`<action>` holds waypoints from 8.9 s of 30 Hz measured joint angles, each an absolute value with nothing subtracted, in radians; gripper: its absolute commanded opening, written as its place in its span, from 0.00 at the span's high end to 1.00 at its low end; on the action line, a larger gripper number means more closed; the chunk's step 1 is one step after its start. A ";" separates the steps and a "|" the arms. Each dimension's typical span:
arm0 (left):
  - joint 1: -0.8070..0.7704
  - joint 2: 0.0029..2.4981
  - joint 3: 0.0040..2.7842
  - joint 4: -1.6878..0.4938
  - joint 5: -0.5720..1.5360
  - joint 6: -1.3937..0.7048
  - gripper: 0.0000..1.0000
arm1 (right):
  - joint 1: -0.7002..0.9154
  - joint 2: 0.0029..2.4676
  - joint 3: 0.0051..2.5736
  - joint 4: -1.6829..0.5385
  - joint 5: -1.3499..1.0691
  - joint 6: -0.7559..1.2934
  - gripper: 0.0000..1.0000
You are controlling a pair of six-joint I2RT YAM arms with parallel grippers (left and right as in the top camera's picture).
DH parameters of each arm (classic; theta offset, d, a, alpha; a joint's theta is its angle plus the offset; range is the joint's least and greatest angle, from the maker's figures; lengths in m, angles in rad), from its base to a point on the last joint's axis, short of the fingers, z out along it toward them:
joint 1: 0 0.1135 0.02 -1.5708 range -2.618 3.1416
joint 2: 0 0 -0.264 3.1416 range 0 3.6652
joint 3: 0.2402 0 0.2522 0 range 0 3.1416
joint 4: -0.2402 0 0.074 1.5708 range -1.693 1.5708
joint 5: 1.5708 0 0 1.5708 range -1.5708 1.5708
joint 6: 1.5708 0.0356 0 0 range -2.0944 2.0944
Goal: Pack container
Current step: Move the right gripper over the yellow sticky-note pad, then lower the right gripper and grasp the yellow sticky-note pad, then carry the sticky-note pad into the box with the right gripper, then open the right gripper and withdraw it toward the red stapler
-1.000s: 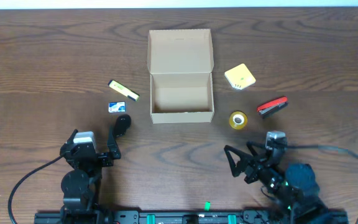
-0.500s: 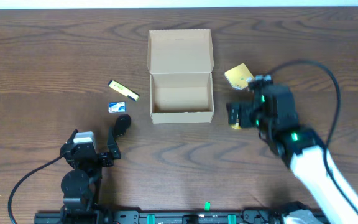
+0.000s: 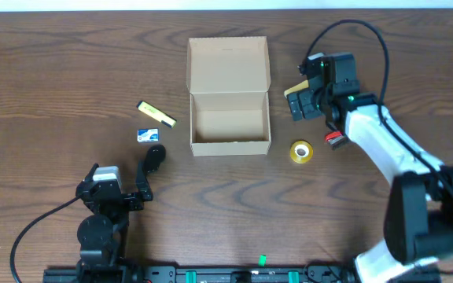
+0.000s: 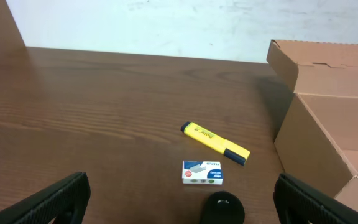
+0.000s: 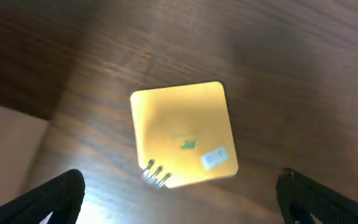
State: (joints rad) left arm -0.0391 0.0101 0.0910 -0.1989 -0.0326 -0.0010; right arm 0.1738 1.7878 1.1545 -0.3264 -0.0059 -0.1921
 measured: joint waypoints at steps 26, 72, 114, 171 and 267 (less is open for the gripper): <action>-0.039 0.010 0.091 -0.199 -0.033 -0.001 0.05 | 0.130 2.040 1.213 -0.167 -0.101 -0.284 0.01; -0.039 0.010 0.091 -0.199 -0.033 -0.001 0.05 | 0.130 2.078 1.269 -0.242 -0.166 -0.194 0.43; -0.039 0.010 0.091 -0.199 -0.033 -0.001 0.05 | 0.707 1.650 1.230 -0.263 0.062 0.389 0.61; -0.039 0.010 0.091 -0.199 -0.033 -0.001 0.05 | 0.777 1.908 1.236 -0.195 0.214 0.621 0.25; -0.039 0.010 0.091 -0.199 -0.033 -0.001 0.05 | 0.084 1.602 1.351 -1.316 0.181 1.230 0.20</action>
